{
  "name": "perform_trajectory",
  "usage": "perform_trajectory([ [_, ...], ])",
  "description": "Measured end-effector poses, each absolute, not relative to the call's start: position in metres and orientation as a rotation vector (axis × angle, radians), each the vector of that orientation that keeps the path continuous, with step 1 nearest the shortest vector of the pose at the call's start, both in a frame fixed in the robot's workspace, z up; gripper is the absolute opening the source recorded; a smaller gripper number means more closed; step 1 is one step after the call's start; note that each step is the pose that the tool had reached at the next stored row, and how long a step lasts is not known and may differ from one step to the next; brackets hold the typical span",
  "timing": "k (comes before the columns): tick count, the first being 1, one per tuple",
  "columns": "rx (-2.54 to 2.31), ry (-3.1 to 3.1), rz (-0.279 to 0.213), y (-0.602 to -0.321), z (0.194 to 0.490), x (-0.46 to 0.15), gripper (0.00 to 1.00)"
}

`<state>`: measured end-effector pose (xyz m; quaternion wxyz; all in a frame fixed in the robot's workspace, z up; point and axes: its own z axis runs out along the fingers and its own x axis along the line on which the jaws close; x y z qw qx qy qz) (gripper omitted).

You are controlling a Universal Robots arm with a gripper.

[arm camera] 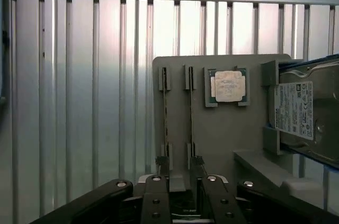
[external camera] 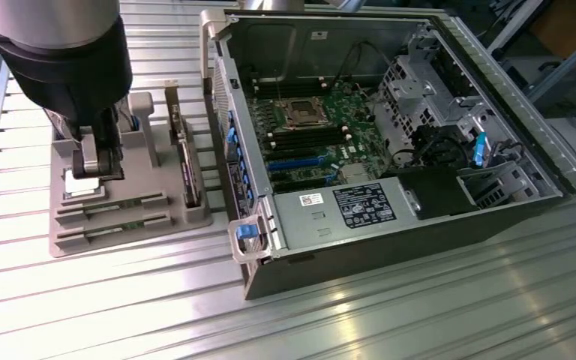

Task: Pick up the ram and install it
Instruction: 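Pick up the ram and move it above insertion slot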

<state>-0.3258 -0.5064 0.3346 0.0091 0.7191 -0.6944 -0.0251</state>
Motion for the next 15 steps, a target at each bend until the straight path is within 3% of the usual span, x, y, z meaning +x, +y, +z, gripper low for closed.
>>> perform_trajectory([
  [15, 2.228, -2.188, -0.079, -0.507, 0.283, -0.331, 0.3],
])
